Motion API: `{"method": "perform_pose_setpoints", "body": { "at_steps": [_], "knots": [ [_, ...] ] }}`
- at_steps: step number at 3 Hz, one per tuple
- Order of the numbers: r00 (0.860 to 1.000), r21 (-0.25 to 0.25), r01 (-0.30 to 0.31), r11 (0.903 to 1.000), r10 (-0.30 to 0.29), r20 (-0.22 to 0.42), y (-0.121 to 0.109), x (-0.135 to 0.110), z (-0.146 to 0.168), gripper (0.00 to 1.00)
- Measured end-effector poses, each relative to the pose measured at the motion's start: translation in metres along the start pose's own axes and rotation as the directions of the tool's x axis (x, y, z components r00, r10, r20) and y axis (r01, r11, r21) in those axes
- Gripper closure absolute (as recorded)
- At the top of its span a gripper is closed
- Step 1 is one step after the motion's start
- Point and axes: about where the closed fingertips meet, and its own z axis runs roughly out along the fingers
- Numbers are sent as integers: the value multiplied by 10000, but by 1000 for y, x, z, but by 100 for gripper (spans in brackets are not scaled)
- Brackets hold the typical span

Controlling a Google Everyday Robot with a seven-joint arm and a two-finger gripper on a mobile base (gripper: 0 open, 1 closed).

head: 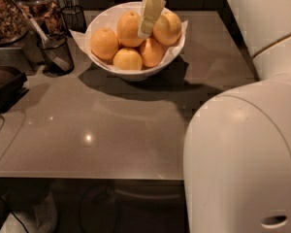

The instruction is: Pick orange from white bowl

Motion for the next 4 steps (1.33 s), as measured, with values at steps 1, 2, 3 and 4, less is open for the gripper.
{"method": "perform_pose_setpoints", "body": {
  "at_steps": [1,2,3,4],
  "knots": [
    [9999,-64,141,9999,-141,-50,-6,-4,6,13],
    [9995,-199,304,9993,-305,-29,-10,-10,15,22],
    [9991,-339,418,9986,-418,17,-13,-15,26,24],
    [9987,-492,502,9975,-500,40,-14,-18,36,23]
  ]
}}
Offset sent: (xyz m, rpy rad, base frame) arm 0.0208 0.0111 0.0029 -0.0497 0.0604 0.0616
